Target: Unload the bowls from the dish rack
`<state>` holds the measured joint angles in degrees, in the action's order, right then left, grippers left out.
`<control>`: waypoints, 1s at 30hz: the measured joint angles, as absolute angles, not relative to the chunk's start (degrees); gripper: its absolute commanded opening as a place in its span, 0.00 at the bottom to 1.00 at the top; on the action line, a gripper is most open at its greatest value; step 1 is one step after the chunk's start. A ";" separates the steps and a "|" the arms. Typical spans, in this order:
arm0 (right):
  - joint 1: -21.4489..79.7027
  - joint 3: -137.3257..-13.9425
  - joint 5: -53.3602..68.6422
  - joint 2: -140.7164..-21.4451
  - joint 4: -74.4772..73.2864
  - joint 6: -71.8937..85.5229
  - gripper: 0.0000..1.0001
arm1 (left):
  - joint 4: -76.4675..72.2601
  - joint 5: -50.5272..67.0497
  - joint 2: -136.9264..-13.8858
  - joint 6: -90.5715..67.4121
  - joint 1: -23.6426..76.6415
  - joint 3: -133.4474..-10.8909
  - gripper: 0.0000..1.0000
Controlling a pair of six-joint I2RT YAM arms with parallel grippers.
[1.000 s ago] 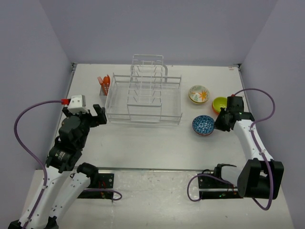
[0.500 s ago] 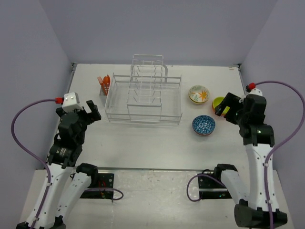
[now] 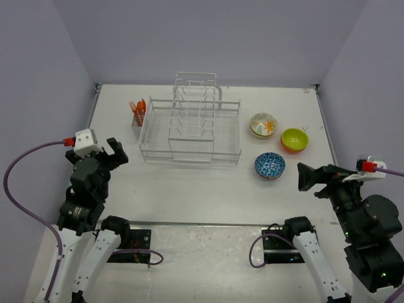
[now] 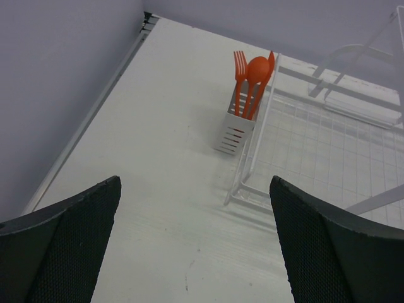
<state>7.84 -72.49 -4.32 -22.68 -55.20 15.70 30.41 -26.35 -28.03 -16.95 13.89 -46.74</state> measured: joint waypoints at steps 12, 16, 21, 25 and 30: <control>12.82 -66.48 -10.26 -17.28 -54.81 14.31 0.99 | 30.96 -31.05 -22.52 -17.19 14.02 -40.34 1.00; 12.84 -64.69 -11.42 -16.34 -53.91 14.26 0.99 | 30.94 -31.05 -22.09 -17.21 14.02 -39.55 1.00; 12.84 -63.00 -11.62 -15.09 -53.43 14.26 0.99 | 30.92 -30.70 -22.06 -17.21 14.02 -39.46 1.00; 12.84 -62.02 -12.10 -14.70 -52.42 14.24 0.99 | 30.89 -30.68 -22.06 -17.34 14.02 -39.46 1.00; 12.84 -60.69 -12.62 -14.70 -51.70 14.04 0.99 | 30.55 -30.68 -21.96 -17.39 14.02 -38.96 1.00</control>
<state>12.84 -60.69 -12.62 -14.70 -51.70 14.04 30.55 -30.68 -21.96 -17.39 14.02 -38.96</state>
